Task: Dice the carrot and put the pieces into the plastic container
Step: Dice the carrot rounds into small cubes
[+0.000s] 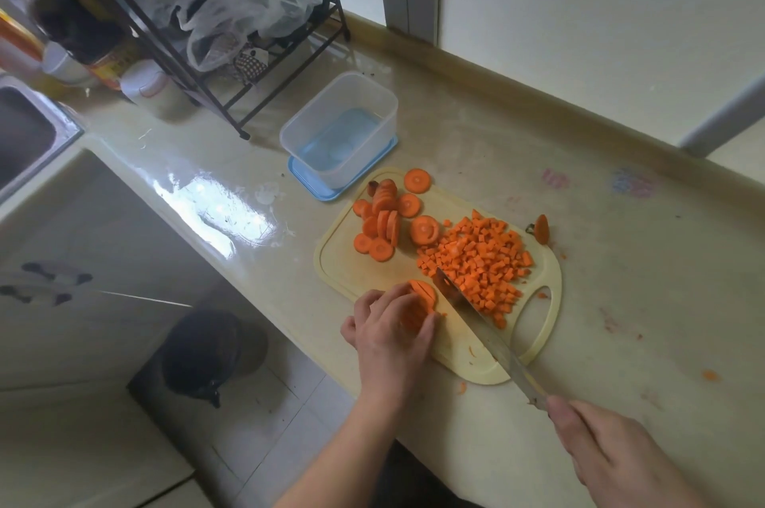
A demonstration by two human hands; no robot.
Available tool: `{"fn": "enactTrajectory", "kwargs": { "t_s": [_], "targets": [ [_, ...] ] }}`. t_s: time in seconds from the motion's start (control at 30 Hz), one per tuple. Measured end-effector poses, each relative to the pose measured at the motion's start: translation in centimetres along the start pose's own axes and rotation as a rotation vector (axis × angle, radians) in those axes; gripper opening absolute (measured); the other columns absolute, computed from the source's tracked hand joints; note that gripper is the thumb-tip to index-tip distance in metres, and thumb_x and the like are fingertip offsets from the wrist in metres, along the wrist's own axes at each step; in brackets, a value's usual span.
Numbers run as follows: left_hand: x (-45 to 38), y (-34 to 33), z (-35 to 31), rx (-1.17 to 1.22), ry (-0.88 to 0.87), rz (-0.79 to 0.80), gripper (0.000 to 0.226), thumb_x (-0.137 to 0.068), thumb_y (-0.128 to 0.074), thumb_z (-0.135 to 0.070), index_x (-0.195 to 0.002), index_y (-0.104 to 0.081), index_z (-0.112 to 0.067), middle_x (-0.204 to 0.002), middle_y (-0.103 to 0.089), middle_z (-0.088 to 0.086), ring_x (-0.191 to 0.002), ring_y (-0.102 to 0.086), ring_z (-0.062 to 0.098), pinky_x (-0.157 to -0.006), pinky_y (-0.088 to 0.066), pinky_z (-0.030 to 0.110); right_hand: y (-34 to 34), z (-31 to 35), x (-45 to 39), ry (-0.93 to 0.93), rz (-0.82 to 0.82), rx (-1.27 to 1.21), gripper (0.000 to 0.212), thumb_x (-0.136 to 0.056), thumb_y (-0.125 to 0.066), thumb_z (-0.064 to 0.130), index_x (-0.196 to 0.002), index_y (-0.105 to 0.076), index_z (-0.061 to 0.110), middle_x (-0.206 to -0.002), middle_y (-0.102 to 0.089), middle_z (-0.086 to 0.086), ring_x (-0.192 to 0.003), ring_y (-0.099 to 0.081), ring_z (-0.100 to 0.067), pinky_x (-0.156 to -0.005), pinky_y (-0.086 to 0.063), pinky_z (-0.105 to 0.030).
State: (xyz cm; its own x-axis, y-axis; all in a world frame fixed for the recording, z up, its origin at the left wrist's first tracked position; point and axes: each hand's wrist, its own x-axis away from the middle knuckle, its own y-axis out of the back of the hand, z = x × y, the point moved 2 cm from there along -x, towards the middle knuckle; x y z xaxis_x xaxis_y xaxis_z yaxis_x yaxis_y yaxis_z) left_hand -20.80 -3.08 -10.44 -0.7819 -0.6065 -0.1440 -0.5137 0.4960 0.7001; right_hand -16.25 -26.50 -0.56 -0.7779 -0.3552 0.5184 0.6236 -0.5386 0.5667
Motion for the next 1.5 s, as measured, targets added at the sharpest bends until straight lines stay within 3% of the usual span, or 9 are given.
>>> {"fn": "enactTrajectory", "kwargs": {
  "t_s": [0.07,0.2,0.5,0.63,0.73,0.9,1.0,1.07,1.5],
  "targets": [
    [0.2,0.1,0.1,-0.018,-0.042,0.009,0.038,-0.08,-0.068,-0.06,-0.101,-0.075,-0.028,-0.125,-0.065,-0.015,-0.119,-0.048,0.014,-0.091,-0.023,0.037,0.2,0.1,0.0,-0.001,-0.001,0.004,0.088,-0.057,-0.012,0.097,-0.075,-0.051,0.021,-0.053,-0.053,-0.001,-0.05,-0.05,-0.009,-0.05,-0.038,-0.02],
    [0.5,0.5,0.9,-0.116,-0.146,0.063,0.06,-0.077,-0.07,-0.061,-0.123,-0.066,-0.023,-0.134,-0.06,-0.003,-0.121,-0.049,0.017,-0.095,-0.032,0.039,0.3,0.2,-0.1,-0.022,0.005,-0.009,0.051,-0.087,-0.039,0.056,-0.063,-0.056,0.014,-0.047,-0.048,0.001,-0.046,-0.045,-0.006,-0.058,-0.045,-0.03],
    [-1.3,1.0,0.5,-0.039,-0.138,0.169,0.058,-0.074,-0.09,-0.026,-0.124,-0.066,-0.009,-0.123,-0.064,0.009,-0.111,-0.061,0.025,-0.094,-0.055,0.038,0.0,0.3,-0.2,-0.029,0.025,-0.006,0.054,-0.08,-0.036,0.057,-0.064,-0.055,0.01,-0.047,-0.049,0.002,-0.046,-0.046,-0.006,-0.052,-0.038,-0.022],
    [-2.6,1.7,0.4,-0.061,-0.312,0.23,0.056,-0.075,-0.087,-0.036,-0.119,-0.067,-0.007,-0.121,-0.064,0.011,-0.104,-0.064,0.027,-0.087,-0.057,0.035,0.1,0.1,-0.1,-0.05,0.021,-0.021,0.046,-0.082,-0.036,0.055,-0.058,-0.051,0.019,-0.047,-0.053,0.003,-0.048,-0.05,-0.006,-0.053,-0.04,-0.021],
    [-4.5,3.1,1.1,-0.086,-0.483,0.401,0.064,-0.082,-0.07,-0.054,-0.13,-0.063,-0.012,-0.13,-0.06,0.01,-0.111,-0.063,0.027,-0.092,-0.057,0.04,-0.1,-0.5,0.1,-0.063,0.019,0.008,0.044,-0.089,-0.04,0.051,-0.063,-0.058,0.021,-0.055,-0.061,0.008,-0.058,-0.056,-0.004,-0.058,-0.043,-0.018],
    [-8.2,4.2,1.1,-0.209,-0.782,0.735,0.052,-0.091,-0.053,-0.039,-0.138,-0.06,-0.016,-0.139,-0.056,0.008,-0.11,-0.063,0.03,-0.09,-0.056,0.042,-0.1,-0.3,0.5,-0.068,-0.001,-0.006,0.03,-0.091,-0.047,0.045,-0.064,-0.058,0.041,-0.057,-0.062,0.017,-0.066,-0.056,0.004,-0.062,-0.043,-0.013],
    [-8.8,3.8,0.8,-0.219,-0.882,0.723,0.044,-0.1,-0.044,-0.038,-0.129,-0.067,-0.014,-0.13,-0.061,0.009,-0.097,-0.066,0.032,-0.08,-0.058,0.043,-0.1,0.0,0.8,-0.062,-0.018,-0.049,0.032,-0.091,-0.051,0.039,-0.064,-0.058,0.054,-0.055,-0.062,0.019,-0.064,-0.057,0.006,-0.059,-0.043,-0.011],
    [-8.5,3.5,0.9,-0.188,-0.888,0.684,0.043,-0.102,-0.043,-0.038,-0.125,-0.069,-0.012,-0.125,-0.063,0.01,-0.093,-0.066,0.03,-0.076,-0.059,0.043,-0.2,-0.2,0.9,-0.066,-0.019,-0.055,0.033,-0.091,-0.054,0.037,-0.06,-0.065,0.039,-0.058,-0.064,0.019,-0.066,-0.057,0.007,-0.063,-0.044,-0.01],
    [-4.6,2.6,2.1,-0.207,-0.58,0.398,0.049,-0.083,-0.06,-0.049,-0.117,-0.062,-0.014,-0.104,-0.063,0.008,-0.081,-0.065,0.028,-0.068,-0.059,0.037,-3.2,0.4,0.1,-0.067,0.011,-0.044,0.027,-0.091,-0.048,0.047,-0.068,-0.055,0.034,-0.052,-0.059,0.009,-0.058,-0.057,-0.008,-0.058,-0.043,-0.02]
  ]
}}
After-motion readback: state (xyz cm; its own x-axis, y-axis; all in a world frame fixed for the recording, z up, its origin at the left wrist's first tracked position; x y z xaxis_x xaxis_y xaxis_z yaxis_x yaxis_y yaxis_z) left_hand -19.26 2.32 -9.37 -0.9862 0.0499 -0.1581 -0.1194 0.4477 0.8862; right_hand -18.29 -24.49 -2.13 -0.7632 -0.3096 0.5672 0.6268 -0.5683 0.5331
